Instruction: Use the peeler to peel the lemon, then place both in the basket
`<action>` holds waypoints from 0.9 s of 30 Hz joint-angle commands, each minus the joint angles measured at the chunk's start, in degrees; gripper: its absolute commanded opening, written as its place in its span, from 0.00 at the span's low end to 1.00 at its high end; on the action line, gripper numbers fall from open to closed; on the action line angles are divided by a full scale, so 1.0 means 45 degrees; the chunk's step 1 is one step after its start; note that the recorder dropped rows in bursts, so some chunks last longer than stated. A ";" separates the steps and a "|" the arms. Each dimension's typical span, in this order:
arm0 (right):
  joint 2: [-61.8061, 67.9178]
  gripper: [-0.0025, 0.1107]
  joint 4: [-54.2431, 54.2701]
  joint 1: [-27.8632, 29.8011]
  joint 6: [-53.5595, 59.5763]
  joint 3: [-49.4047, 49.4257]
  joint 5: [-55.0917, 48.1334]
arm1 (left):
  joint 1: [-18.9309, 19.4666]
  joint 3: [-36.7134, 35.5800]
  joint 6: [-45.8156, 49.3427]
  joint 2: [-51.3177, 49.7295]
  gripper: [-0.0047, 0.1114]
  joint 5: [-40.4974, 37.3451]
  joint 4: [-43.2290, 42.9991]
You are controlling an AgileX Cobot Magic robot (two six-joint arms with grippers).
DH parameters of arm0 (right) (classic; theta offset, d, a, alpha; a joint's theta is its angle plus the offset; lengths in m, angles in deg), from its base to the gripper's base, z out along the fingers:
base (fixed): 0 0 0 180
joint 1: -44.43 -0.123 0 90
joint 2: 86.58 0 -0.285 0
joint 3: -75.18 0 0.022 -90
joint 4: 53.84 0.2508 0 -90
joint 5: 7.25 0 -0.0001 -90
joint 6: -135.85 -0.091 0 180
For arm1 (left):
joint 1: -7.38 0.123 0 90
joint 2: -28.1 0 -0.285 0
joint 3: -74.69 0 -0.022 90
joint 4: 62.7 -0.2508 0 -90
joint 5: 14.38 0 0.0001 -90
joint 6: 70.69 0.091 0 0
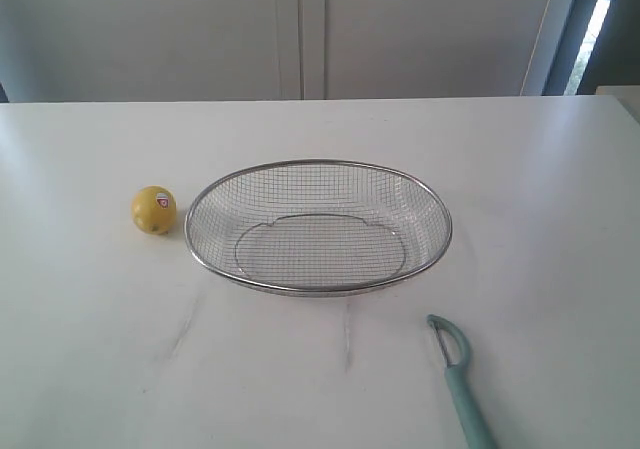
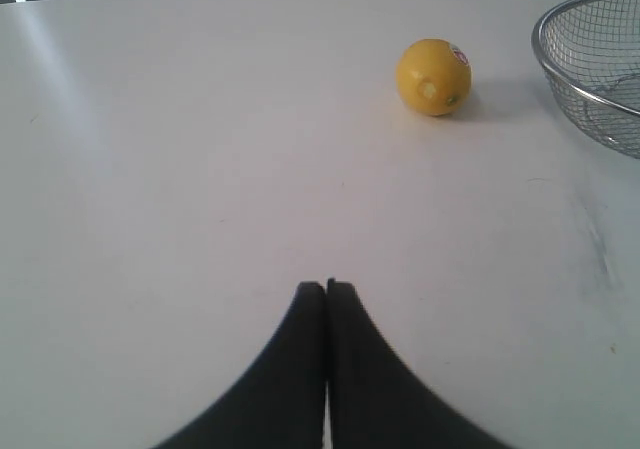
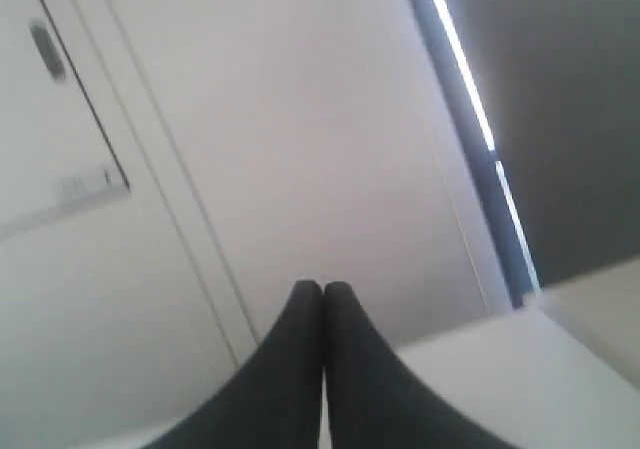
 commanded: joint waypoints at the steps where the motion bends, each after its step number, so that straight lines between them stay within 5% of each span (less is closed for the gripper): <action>1: 0.2801 0.02 -0.0039 0.0028 0.3349 -0.2031 -0.5311 | -0.0074 -0.0045 -0.0011 0.0063 0.05 -0.0032 0.0130; 7: 0.6566 0.02 -0.0216 0.0028 0.3682 -0.4179 -1.0709 | -0.0074 -0.0045 -0.0011 0.0063 0.05 -0.0032 0.0130; 11: 0.8047 0.02 -0.0216 -0.0384 0.3711 -0.4451 -1.2027 | -0.0074 -0.0045 -0.0011 0.0063 0.05 -0.0032 0.0130; 15: 0.8377 0.02 -0.0699 -0.1904 0.3452 -0.4451 -1.2546 | -0.0074 -0.0045 -0.0011 0.0063 0.05 -0.0032 0.0130; 27: 0.8897 0.02 -0.4942 -0.7759 -0.3409 -0.4533 -1.3438 | -0.0074 -0.0045 -0.0011 0.0063 0.05 -0.0032 0.0130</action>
